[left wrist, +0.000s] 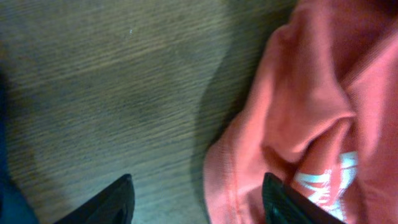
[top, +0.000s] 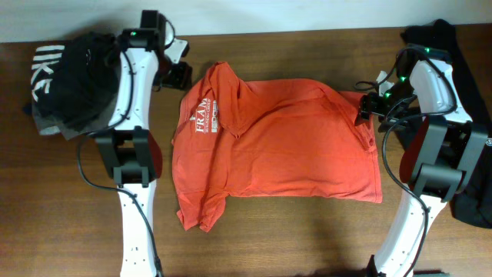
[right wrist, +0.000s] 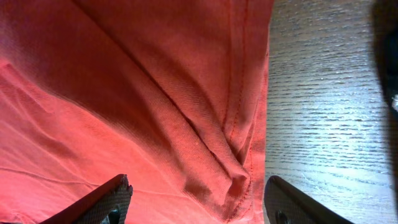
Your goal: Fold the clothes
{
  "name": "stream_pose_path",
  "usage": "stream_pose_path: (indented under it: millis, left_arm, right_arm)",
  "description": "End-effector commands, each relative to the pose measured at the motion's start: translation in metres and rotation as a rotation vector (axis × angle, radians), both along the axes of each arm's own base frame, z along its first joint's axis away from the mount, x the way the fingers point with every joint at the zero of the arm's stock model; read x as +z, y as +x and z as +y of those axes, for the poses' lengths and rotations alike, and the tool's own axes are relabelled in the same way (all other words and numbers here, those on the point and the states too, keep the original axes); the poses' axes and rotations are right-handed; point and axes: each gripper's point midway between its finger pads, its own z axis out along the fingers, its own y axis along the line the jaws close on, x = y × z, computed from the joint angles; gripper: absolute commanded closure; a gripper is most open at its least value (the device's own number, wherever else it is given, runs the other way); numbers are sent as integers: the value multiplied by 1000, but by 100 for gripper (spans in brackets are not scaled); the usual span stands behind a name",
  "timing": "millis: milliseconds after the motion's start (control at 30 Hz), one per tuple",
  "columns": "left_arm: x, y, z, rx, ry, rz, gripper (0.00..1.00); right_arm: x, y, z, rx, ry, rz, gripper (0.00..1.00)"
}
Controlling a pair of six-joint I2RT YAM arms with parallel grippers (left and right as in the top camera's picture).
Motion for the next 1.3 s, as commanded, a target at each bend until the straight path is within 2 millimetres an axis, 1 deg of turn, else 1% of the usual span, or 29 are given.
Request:
stream_pose_path:
  millis: [0,67,233,267,333,400,467,500,600,667,733,867,900,933,1033,1167,1200,1233,1267]
  left_arm:
    - [5,-5,-17,-97,-76,-11,39]
    - [0,-9,-25,-139,-118,-1,43]
    - [-12,-15,-35,-176,-160,20,44]
    - [-15,-16,-37,-184,-164,25,47]
    - [-21,-18,-38,-186,-163,32,57]
    - [-24,-17,-37,-185,-160,32,72]
    - [-25,-16,-34,-180,-145,30,83]
    - [-27,-15,-29,-160,-124,31,85]
    - [-29,-7,-1,-26,-16,31,99]
    - [-28,-5,17,54,49,34,99]
    - [-24,-4,31,114,87,32,99]
    - [-7,-3,53,195,127,19,99]
    - [0,-3,63,235,150,14,99]
    - [4,-4,69,256,164,11,99]
    - [12,-9,80,275,192,15,99]
    - [13,-19,93,289,269,47,99]
    - [13,-20,94,289,272,50,98]
    - [13,-20,94,289,271,51,92]
    - [13,-20,94,289,271,50,80]
  right_arm:
    - [11,4,4,13,6,-35,26]
    - [11,5,4,11,5,-39,27]
    - [10,6,4,11,4,-44,27]
    - [10,6,4,11,3,-44,27]
    - [10,6,3,11,3,-45,27]
    - [10,7,3,11,3,-47,27]
    - [10,7,3,11,2,-49,27]
    - [10,7,3,11,2,-50,26]
    - [10,8,3,11,2,-51,27]
    - [10,8,3,11,1,-53,27]
    - [10,9,3,11,0,-57,27]
    - [10,9,3,11,0,-58,27]
    - [10,10,3,11,0,-58,27]
    - [10,10,3,11,0,-59,27]
    - [10,10,3,11,0,-60,27]
    - [10,10,3,11,0,-59,27]
    - [10,10,3,11,-1,-60,27]
    - [10,10,3,11,-1,-60,27]
    - [10,10,3,11,-1,-60,27]
